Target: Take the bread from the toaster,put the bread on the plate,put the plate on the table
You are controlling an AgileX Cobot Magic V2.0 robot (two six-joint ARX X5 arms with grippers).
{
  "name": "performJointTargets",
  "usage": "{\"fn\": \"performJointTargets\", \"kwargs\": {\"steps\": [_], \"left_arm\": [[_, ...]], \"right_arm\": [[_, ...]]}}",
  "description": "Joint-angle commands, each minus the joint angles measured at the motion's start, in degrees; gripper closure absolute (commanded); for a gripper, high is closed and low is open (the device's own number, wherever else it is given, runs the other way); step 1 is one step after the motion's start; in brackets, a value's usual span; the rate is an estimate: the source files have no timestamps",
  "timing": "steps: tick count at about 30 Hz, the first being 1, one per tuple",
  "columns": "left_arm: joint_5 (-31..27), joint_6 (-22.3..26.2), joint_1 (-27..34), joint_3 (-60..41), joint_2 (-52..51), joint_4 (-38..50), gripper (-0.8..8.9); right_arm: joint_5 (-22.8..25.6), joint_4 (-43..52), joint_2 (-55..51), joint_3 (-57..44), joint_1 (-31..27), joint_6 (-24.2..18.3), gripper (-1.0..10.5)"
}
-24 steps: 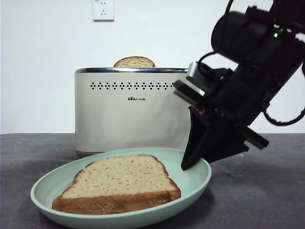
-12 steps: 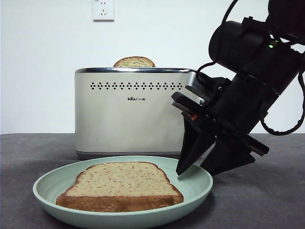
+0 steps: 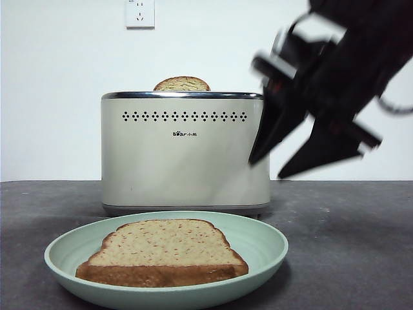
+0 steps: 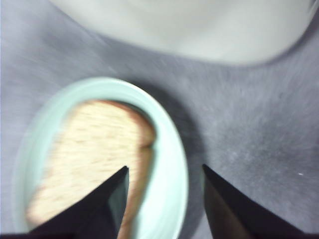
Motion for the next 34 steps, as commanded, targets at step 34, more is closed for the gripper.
{"fn": "performJointTargets", "kwargs": {"steps": [34], "left_arm": [[-0.13, -0.11, -0.31, 1.14, 2.27, -0.33, 8.09]], "right_arm": [[4.72, -11.41, -26.01, 1.68, 14.6, -2.97, 9.4]]}}
